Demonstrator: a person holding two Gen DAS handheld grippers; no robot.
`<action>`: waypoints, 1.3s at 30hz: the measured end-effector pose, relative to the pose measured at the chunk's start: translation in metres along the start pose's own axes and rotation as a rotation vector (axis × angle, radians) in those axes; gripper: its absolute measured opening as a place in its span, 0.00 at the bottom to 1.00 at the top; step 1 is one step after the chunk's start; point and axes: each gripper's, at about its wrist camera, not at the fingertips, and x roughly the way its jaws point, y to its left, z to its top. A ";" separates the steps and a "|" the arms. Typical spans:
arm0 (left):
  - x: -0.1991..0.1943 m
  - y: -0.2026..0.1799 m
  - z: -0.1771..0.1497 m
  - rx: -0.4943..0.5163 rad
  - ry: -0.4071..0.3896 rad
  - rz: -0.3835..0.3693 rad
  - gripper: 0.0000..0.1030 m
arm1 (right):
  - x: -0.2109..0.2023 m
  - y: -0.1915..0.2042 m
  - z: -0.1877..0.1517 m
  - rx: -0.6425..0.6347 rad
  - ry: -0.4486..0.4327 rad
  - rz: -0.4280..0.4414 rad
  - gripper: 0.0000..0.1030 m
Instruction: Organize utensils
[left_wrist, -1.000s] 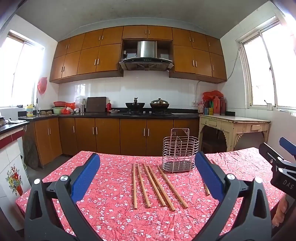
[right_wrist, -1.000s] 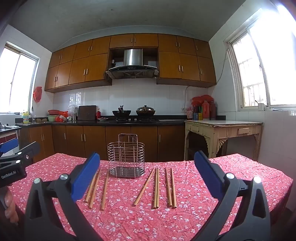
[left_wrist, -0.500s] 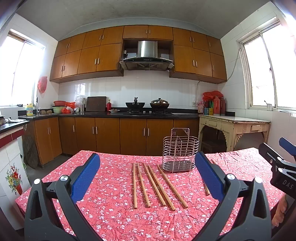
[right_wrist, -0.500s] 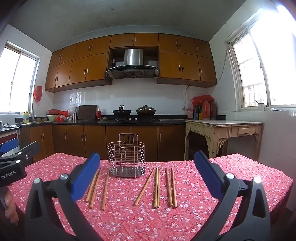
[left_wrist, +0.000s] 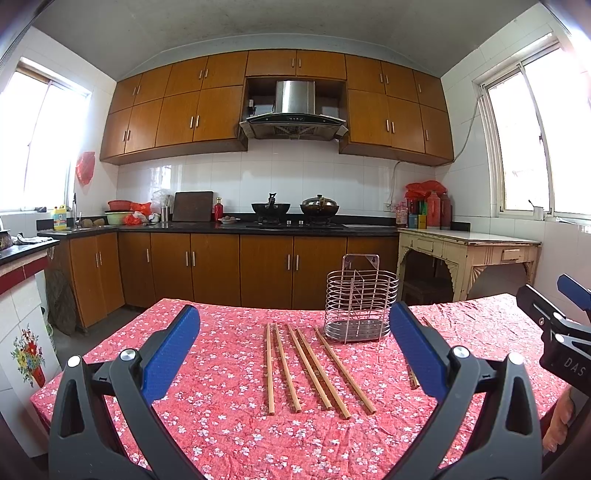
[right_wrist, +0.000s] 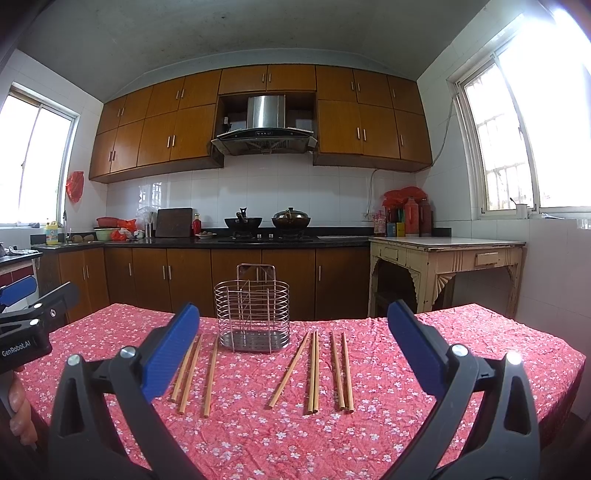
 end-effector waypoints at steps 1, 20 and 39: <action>0.000 0.000 0.000 0.000 0.000 -0.001 0.98 | 0.000 0.000 0.000 0.000 0.000 0.000 0.96; -0.002 -0.002 0.000 0.002 0.000 -0.003 0.98 | 0.002 0.001 -0.006 0.002 0.005 0.000 0.96; -0.001 -0.003 -0.001 0.001 0.002 -0.003 0.98 | 0.003 -0.004 -0.006 0.008 0.009 -0.002 0.96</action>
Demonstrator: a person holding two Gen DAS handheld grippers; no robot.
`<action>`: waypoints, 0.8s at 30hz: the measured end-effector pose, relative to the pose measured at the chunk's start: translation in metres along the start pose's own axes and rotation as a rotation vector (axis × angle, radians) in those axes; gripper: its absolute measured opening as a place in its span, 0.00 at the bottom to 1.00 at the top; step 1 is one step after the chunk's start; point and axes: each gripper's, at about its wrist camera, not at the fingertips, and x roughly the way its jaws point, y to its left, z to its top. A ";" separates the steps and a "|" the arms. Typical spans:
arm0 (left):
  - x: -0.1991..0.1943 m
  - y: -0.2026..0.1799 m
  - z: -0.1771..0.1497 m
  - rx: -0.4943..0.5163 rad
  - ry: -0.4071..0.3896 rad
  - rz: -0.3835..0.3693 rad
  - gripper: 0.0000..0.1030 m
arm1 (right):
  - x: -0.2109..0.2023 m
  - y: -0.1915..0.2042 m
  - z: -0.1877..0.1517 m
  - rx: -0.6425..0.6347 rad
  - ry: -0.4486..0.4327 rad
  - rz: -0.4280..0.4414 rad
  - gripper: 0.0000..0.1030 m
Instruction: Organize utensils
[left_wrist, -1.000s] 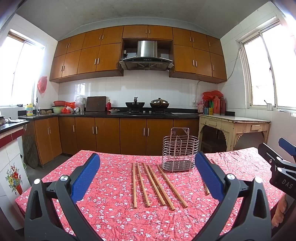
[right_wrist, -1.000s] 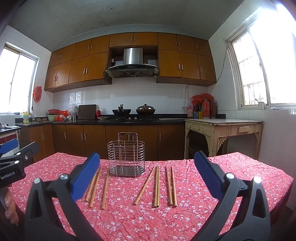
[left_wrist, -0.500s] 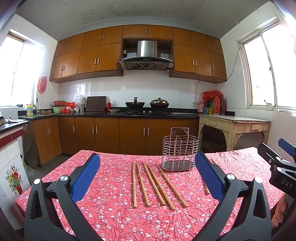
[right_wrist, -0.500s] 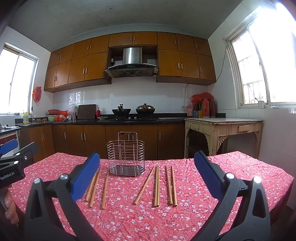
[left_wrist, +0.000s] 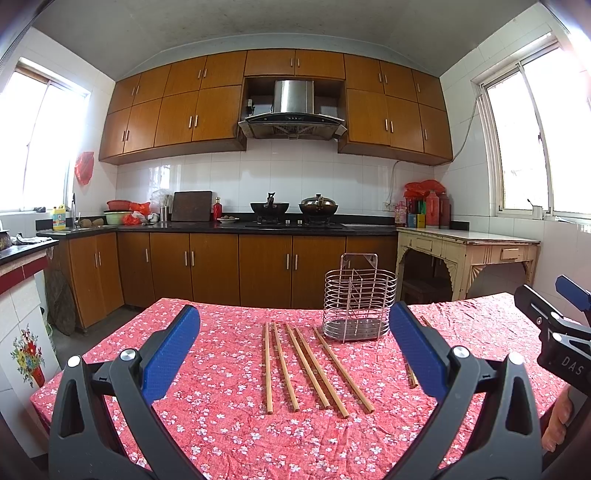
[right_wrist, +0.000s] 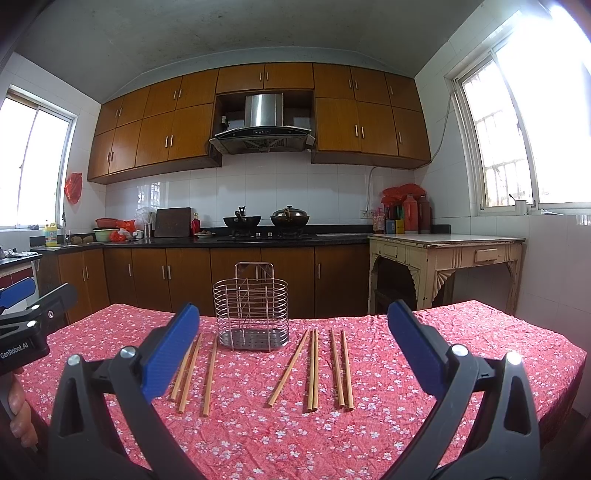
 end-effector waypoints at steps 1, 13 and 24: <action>0.000 0.000 0.000 -0.001 0.000 -0.001 0.98 | 0.000 0.000 0.000 0.000 0.000 0.000 0.96; 0.000 0.000 0.000 0.000 0.001 -0.001 0.98 | 0.000 0.000 0.001 0.002 0.001 0.001 0.96; 0.007 0.002 -0.005 -0.014 0.022 0.004 0.98 | 0.007 0.000 -0.003 0.005 0.023 -0.006 0.96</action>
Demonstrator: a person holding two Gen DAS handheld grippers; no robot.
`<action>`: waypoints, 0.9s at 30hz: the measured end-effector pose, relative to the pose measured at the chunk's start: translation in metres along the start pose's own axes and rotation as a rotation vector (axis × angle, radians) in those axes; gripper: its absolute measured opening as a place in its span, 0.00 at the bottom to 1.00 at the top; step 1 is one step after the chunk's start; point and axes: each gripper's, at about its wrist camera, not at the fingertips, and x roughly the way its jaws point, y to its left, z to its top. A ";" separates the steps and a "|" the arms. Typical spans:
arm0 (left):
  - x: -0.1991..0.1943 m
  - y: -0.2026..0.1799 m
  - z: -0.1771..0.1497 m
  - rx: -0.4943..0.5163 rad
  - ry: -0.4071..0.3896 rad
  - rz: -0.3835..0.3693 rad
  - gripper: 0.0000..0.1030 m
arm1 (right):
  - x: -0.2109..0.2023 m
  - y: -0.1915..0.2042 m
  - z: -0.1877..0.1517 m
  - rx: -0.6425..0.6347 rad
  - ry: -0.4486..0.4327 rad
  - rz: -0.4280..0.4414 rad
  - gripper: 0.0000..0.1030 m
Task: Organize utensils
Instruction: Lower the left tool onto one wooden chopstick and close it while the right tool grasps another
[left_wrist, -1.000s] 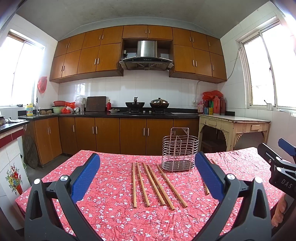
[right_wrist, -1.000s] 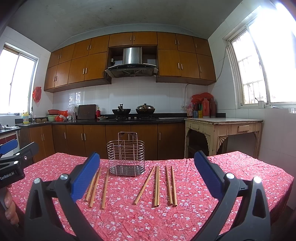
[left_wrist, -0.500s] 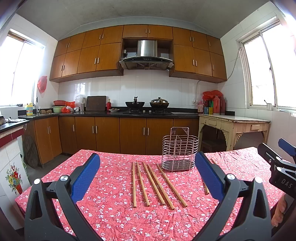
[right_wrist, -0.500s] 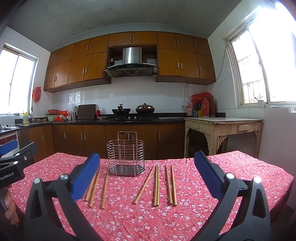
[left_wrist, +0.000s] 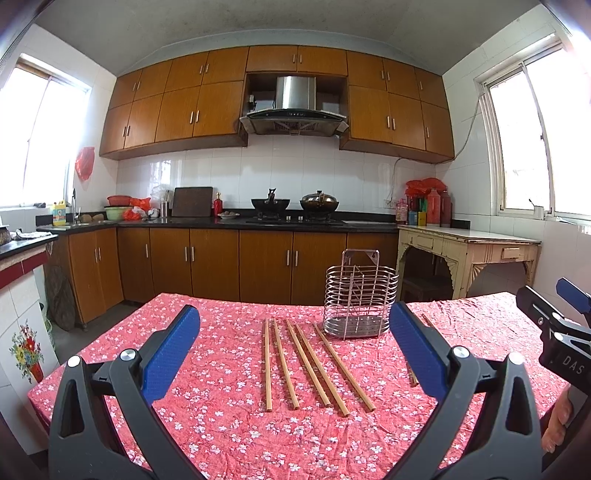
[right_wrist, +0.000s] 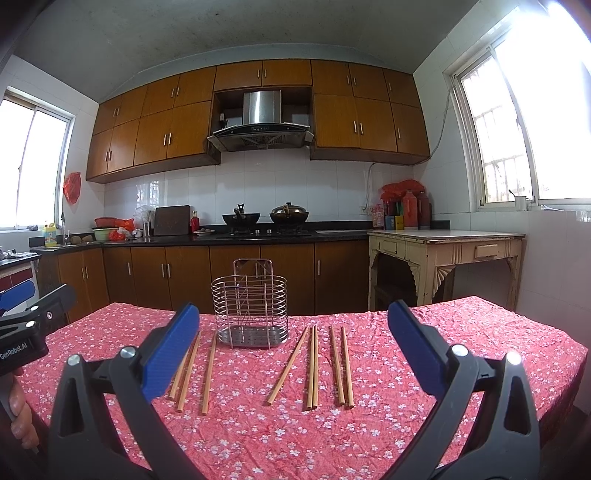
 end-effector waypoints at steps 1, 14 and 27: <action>0.003 0.001 0.000 -0.003 0.008 0.005 0.98 | 0.003 -0.001 -0.001 -0.001 0.009 -0.003 0.96; 0.074 0.043 -0.030 -0.150 0.332 0.051 0.98 | 0.124 -0.068 -0.041 0.182 0.520 -0.130 0.84; 0.139 0.072 -0.044 -0.200 0.598 -0.012 0.98 | 0.213 -0.084 -0.086 0.210 0.813 -0.065 0.24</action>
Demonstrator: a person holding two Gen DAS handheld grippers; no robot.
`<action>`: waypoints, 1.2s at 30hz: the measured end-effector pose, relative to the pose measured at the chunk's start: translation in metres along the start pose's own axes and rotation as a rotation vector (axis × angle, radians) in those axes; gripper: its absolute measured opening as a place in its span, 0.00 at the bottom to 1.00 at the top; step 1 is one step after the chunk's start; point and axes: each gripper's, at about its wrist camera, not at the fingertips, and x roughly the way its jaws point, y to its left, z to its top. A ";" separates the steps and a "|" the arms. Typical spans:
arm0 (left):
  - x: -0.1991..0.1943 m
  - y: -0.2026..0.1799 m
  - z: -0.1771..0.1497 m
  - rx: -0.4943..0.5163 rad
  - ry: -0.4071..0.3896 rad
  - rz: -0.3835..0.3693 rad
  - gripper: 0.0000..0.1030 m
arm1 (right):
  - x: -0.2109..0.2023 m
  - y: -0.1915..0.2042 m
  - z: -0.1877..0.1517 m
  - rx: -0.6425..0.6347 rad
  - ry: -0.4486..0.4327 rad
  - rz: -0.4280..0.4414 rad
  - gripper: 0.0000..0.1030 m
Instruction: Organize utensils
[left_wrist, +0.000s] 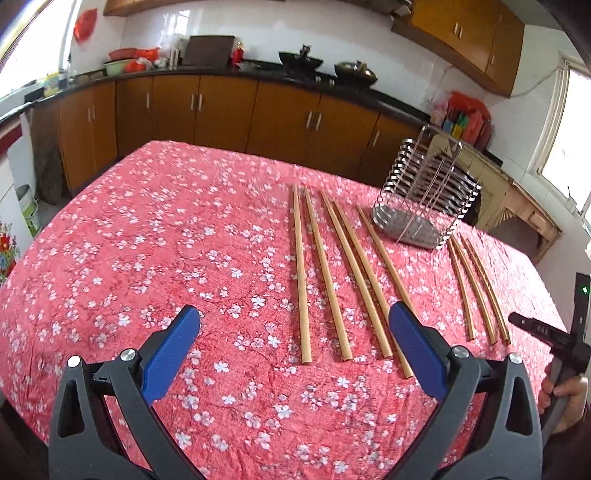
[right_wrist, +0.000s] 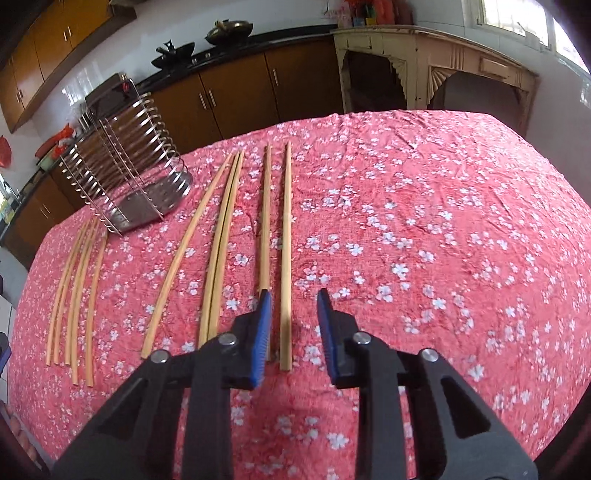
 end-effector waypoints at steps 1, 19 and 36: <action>0.005 0.001 0.001 0.007 0.018 0.021 0.98 | 0.003 0.000 0.002 -0.006 0.006 -0.004 0.23; 0.054 -0.012 0.005 0.145 0.180 0.038 0.45 | 0.020 -0.028 0.018 0.016 0.011 -0.129 0.08; 0.130 0.000 0.065 0.251 0.188 0.169 0.07 | 0.048 -0.059 0.063 0.036 -0.003 -0.245 0.08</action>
